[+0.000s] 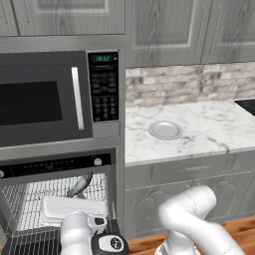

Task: Take the fish from the oven and place it on the plate on the counter.

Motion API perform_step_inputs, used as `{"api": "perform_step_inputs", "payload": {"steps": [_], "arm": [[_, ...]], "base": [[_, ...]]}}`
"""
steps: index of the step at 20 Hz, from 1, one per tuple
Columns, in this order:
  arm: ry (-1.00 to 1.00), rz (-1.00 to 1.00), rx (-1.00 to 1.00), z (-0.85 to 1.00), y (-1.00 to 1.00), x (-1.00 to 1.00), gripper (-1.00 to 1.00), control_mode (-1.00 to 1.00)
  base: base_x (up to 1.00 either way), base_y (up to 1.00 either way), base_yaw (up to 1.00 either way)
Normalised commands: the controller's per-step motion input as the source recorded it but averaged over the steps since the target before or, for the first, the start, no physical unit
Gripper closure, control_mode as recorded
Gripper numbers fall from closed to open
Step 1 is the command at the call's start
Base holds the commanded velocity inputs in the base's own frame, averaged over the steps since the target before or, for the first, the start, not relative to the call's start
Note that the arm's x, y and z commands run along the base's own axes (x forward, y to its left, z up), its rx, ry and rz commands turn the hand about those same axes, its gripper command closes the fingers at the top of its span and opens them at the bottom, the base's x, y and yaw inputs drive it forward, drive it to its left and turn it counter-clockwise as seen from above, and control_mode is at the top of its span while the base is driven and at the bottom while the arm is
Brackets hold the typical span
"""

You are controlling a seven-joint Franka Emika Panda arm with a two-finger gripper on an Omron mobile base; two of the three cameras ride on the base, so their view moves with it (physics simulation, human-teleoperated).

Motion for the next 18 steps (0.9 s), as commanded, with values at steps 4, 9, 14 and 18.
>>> {"api": "perform_step_inputs", "payload": {"steps": [4,9,14,18], "arm": [[-0.51,-0.16,0.06,1.00,-0.65,-0.05,1.00,-1.00],[-0.37,-0.17,0.07,0.99,-0.71,-0.02,1.00,-1.00],[-0.07,-0.12,0.14,0.84,-0.97,0.00,1.00,-1.00],[0.04,-0.05,0.19,0.54,-1.00,0.00,1.00,-1.00]], "base": [[0.00,0.00,0.00],[0.00,0.00,0.00],[0.00,0.00,0.00],[0.00,0.00,0.00]]}}
